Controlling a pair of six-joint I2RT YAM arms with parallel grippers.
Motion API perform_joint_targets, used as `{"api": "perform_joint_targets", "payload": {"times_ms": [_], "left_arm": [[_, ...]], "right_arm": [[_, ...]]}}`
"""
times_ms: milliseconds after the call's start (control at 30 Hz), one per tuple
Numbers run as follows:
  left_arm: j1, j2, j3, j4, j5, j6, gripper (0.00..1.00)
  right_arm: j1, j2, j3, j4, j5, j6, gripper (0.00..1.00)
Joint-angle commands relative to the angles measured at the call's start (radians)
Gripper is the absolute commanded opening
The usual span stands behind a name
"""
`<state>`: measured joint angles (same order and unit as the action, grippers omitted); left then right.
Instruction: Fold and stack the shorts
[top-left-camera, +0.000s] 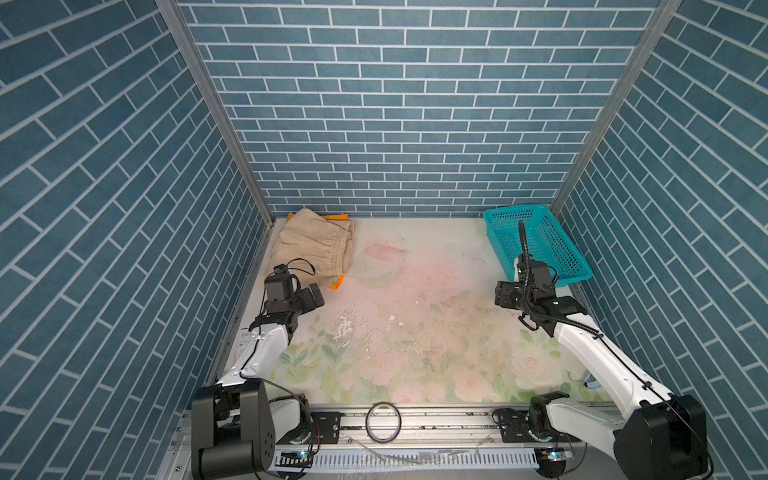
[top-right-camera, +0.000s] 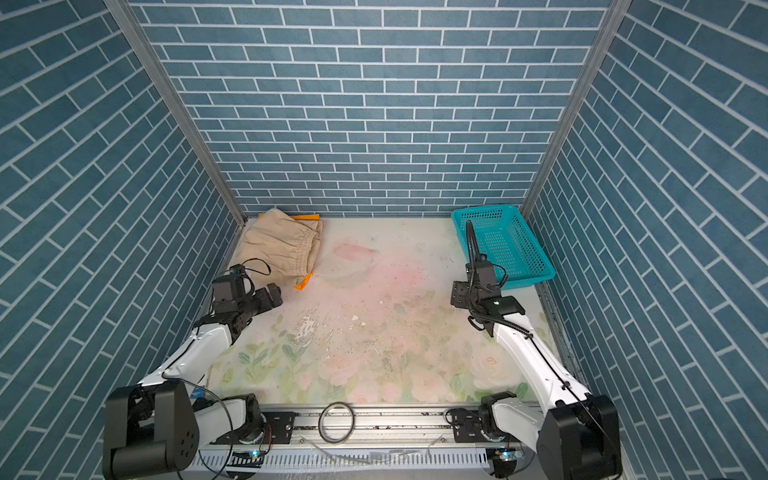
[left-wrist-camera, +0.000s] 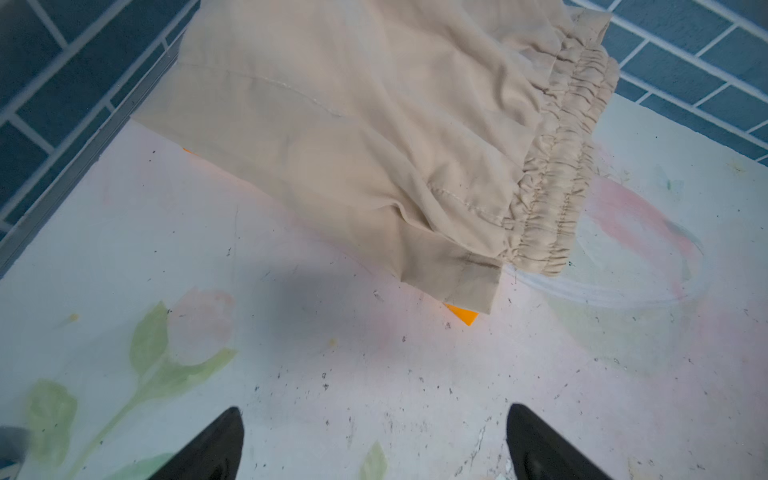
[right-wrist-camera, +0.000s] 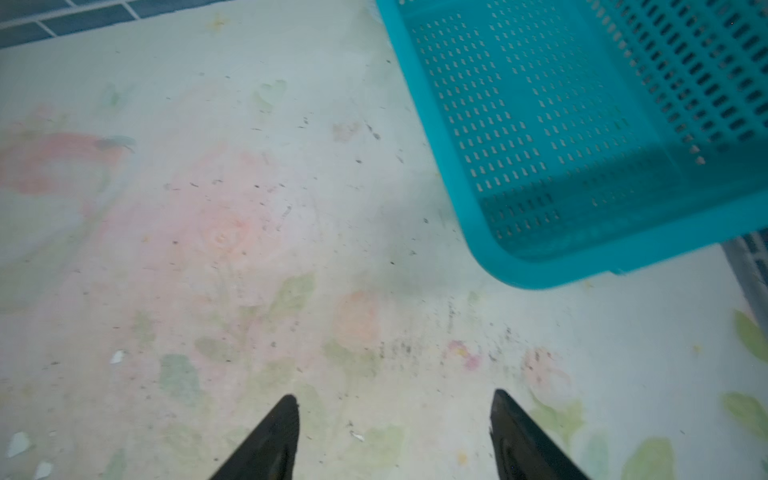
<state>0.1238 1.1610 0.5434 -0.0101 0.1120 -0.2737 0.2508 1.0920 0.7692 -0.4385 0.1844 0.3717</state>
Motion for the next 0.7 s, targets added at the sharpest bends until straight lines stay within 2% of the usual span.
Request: {"api": "perform_joint_targets", "payload": {"times_ms": [0,167,300,467,667], "left_arm": [[-0.009,-0.037,-0.029,0.107,-0.025,0.037,1.0],[-0.009,-0.035,-0.035,0.128,-0.062,0.101,1.0],[-0.009,-0.025,-0.062,0.188,-0.091,0.108,1.0],[-0.009,-0.011,-0.119,0.338,-0.157,0.103,1.0],[-0.01,0.014,-0.178,0.512,-0.18,0.183,1.0]], "right_arm": [[-0.076,0.005,-0.054,-0.029,0.072,0.039,0.77],[-0.168,0.118,-0.057,0.102,0.011,-0.033,0.79],[-0.229,0.206,-0.055,0.214,-0.057,-0.121,0.8],[-0.246,0.274,-0.068,0.402,-0.112,-0.228,0.8],[-0.26,0.387,-0.136,0.707,-0.127,-0.324,0.8]]}}
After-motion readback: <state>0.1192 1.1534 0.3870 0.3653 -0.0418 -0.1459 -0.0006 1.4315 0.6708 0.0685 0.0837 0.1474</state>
